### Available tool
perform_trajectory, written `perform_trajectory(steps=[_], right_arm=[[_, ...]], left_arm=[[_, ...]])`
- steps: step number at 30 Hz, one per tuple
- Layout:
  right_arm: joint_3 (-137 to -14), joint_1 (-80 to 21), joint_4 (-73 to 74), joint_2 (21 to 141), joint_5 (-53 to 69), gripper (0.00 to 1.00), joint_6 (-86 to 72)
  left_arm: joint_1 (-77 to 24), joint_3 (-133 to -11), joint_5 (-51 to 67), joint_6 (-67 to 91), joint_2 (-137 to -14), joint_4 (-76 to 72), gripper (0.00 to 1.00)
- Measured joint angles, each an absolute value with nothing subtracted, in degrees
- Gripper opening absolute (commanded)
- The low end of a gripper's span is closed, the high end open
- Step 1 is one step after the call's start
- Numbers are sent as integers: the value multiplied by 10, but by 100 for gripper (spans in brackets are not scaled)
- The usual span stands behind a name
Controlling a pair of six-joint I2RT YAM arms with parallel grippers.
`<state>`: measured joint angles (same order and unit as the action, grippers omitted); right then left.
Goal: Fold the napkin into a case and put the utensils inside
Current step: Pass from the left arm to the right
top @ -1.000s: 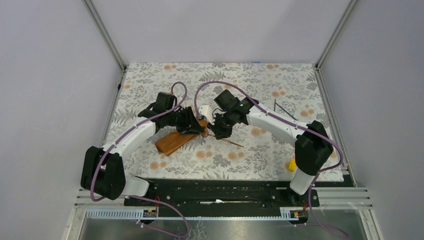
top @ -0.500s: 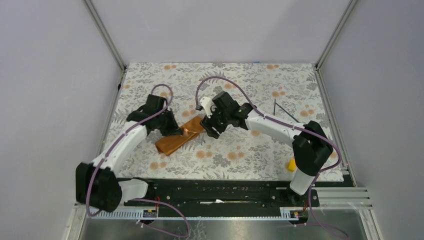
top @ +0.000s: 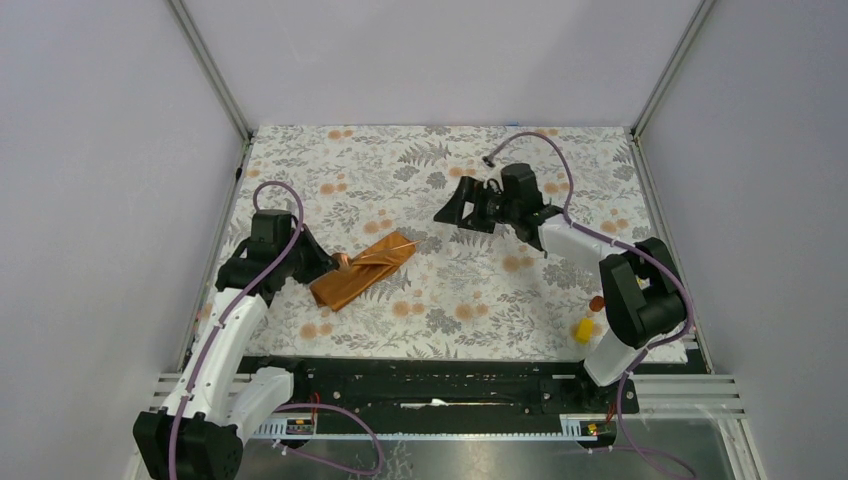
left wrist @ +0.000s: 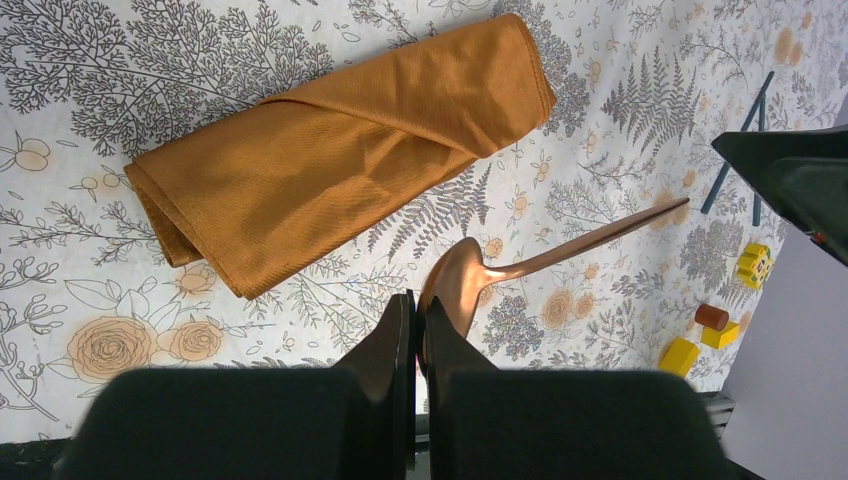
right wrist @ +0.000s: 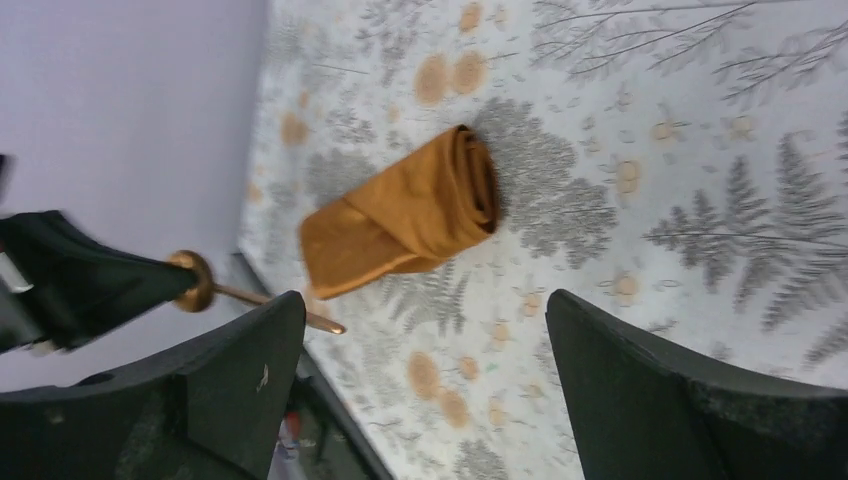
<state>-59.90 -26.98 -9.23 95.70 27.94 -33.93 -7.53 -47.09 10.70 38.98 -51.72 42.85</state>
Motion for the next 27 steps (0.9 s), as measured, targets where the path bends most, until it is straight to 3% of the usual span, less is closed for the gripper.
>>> perform_trajectory(steps=[8,16,23,24,27], right_arm=[[-462,-284,-448,967,391,61,-594],[-454,-307,-546,989,385,47,-663],[-449,-308,-555,989,380,0,-668],[-446,-308,-566,990,379,0,-676],[-441,-308,-592,990,380,0,-681]], left_arm=[[-70,-458,144,415,-517,405,0],[-65,-423,206,460,-517,348,0],[-64,-418,230,468,-517,328,0],[-63,-417,233,469,-518,327,8],[-57,-417,245,462,-527,324,46]])
